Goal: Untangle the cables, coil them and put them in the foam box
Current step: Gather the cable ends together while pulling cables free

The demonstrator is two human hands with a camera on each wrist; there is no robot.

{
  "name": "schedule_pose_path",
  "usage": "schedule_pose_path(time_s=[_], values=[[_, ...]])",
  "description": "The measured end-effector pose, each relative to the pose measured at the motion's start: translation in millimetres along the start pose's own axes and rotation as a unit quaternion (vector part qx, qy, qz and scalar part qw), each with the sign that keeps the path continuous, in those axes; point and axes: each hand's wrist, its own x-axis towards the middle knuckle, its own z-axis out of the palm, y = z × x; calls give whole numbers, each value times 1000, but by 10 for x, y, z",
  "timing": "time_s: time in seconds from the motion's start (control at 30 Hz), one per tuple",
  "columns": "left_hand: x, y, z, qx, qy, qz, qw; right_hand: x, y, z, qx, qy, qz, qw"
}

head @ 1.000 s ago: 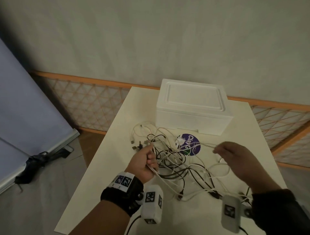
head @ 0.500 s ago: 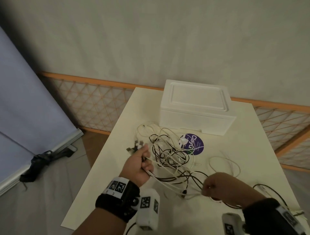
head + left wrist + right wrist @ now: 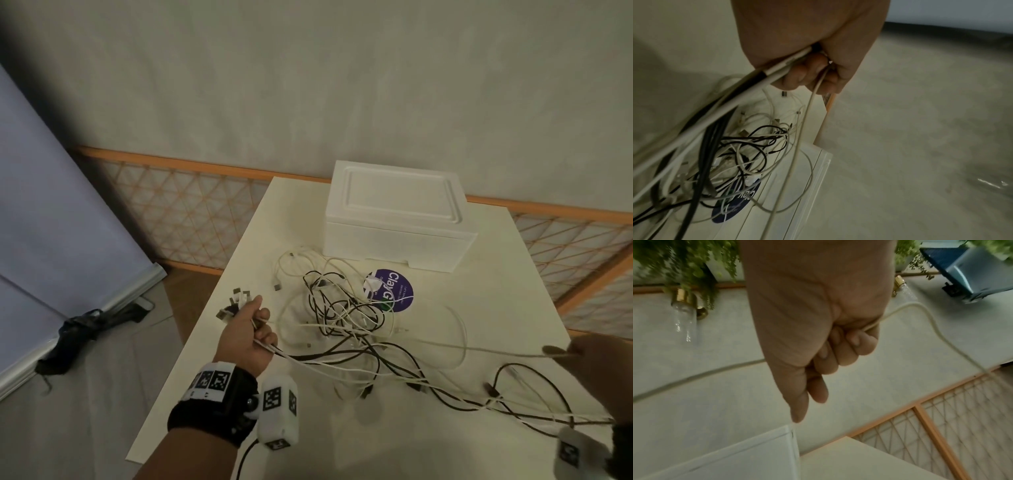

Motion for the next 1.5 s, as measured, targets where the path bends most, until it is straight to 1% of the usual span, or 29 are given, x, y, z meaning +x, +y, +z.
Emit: schedule_pose_path(time_s=[0.1, 0.17, 0.23, 0.3, 0.33, 0.37, 0.4, 0.43, 0.47, 0.5, 0.57, 0.6, 0.63, 0.67, 0.77, 0.83, 0.9, 0.97, 1.03, 1.13, 1.2, 1.23, 1.27, 1.33, 1.37, 1.4, 1.43, 1.47, 1.5], values=[[-1, -27, -13, -13, -5, 5, 1000, 92, 125, 225, -34, -52, 34, 997], [-21, -35, 2, -20, -8, 13, 1000, 114, 152, 395, -60, -96, 79, 990], [-68, -39, 30, -17, -12, 31, 999, -20, -126, 377, -70, -122, 98, 985], [-129, -66, 63, -6, -12, 44, 999, -92, -421, 340, -136, -182, 102, 968], [-155, -91, 81, 4, -13, 45, 999, -138, -642, 291, -160, -197, 78, 964], [-181, -124, 104, 19, -18, 41, 999, -167, -886, 262, -149, -174, 24, 973], [-200, -169, 128, 37, -29, 35, 998, -199, -1164, 219, -92, -118, -54, 987], [-230, -219, 166, 53, -47, 26, 997, -233, -1433, 202, -2, -69, -146, 987], [-254, -284, 210, 66, -67, 15, 995, -306, -1756, 159, 91, -72, -230, 966], [-299, -358, 268, 78, -87, 5, 993, -396, -2092, 111, 164, -123, -290, 935], [-373, -516, 369, 110, -111, -3, 988, -558, -2686, 130, 228, -276, -326, 875], [-397, -571, 399, 129, -109, 3, 986, -618, -2906, 193, 237, -316, -322, 860], [-411, -584, 412, 137, -105, 13, 985, -639, -3028, 301, 233, -332, -315, 858], [-414, -558, 393, 122, -105, 29, 987, -634, -3074, 403, 204, -329, -313, 867], [-329, -312, 167, 13, -68, 73, 995, -567, -2825, 578, 64, -296, -353, 885], [-249, -203, -67, -47, -16, 64, 997, -523, -2524, 642, 67, -313, -332, 887], [-189, -239, -257, -82, 39, 41, 995, -471, -2296, 691, 71, -369, -293, 879], [-142, -357, -373, -82, 85, 20, 993, -404, -2208, 705, 59, -364, -274, 888], [-88, -462, -435, -69, 99, 4, 993, -303, -2267, 662, 151, -263, -251, 919], [-34, -515, -428, -36, 90, 0, 995, 13, -2516, 537, 237, -35, -171, 956], [-25, -507, -370, -34, 77, 3, 996, 284, -2594, 577, 279, 23, -69, 957], [-25, -499, -342, -32, 72, 3, 997, 411, -2613, 612, 325, 8, -1, 946], [-21, -493, -324, -28, 68, 3, 997, 522, -2625, 633, 375, -35, 67, 924], [-24, -476, -298, -17, 60, -3, 998, 658, -2652, 715, 457, -167, 155, 860], [-30, -468, -290, -13, 58, -7, 998, 675, -2661, 742, 474, -220, 167, 836], [-32, -461, -285, -10, 57, -12, 998, 659, -2691, 736, 463, -261, 134, 836], [-31, -456, -280, -9, 56, -16, 998, 649, -2724, 700, 475, -268, 124, 829], [-30, -449, -272, -9, 57, -21, 998, 653, -2759, 657, 475, -228, 99, 844], [-30, -438, -261, -8, 56, -24, 998, 656, -2786, 561, 508, -201, 78, 834]])
